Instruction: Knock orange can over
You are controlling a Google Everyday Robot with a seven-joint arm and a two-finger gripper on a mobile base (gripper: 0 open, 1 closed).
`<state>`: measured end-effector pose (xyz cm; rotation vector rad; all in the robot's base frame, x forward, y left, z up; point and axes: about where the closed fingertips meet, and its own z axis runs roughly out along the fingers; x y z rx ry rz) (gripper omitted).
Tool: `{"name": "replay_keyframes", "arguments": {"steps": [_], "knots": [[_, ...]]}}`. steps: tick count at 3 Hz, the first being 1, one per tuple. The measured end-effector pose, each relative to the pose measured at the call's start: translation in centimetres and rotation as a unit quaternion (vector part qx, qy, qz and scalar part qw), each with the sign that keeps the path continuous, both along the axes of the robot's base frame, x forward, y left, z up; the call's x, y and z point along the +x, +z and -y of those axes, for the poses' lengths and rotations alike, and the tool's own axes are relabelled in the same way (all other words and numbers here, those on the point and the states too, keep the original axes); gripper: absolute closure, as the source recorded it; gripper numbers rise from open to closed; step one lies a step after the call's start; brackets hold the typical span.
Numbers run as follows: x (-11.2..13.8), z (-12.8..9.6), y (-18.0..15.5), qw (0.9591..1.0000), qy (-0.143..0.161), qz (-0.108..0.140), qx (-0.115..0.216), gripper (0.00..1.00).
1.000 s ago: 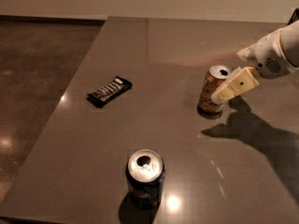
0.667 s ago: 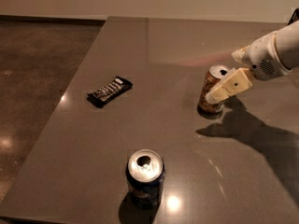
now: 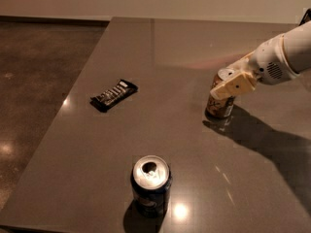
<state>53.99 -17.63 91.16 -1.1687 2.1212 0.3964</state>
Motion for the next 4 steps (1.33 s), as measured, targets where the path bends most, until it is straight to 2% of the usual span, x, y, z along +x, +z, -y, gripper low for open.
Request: {"name": "replay_keyframes", "arguments": {"steps": [1,2,3,4], "knots": [[-0.8,-0.8,1.0,0.9999,0.011,0.005,0.006,0.62],[-2.4,-1.0,2.7,0.9996,0.028,0.001,-0.009,0.84],[-4.6,-1.1,4.0,0.9959,0.056,-0.027,-0.066,1.0],[-7.0,-1.7,3.4,0.9803,0.098,-0.069,-0.157,1.0]]}}
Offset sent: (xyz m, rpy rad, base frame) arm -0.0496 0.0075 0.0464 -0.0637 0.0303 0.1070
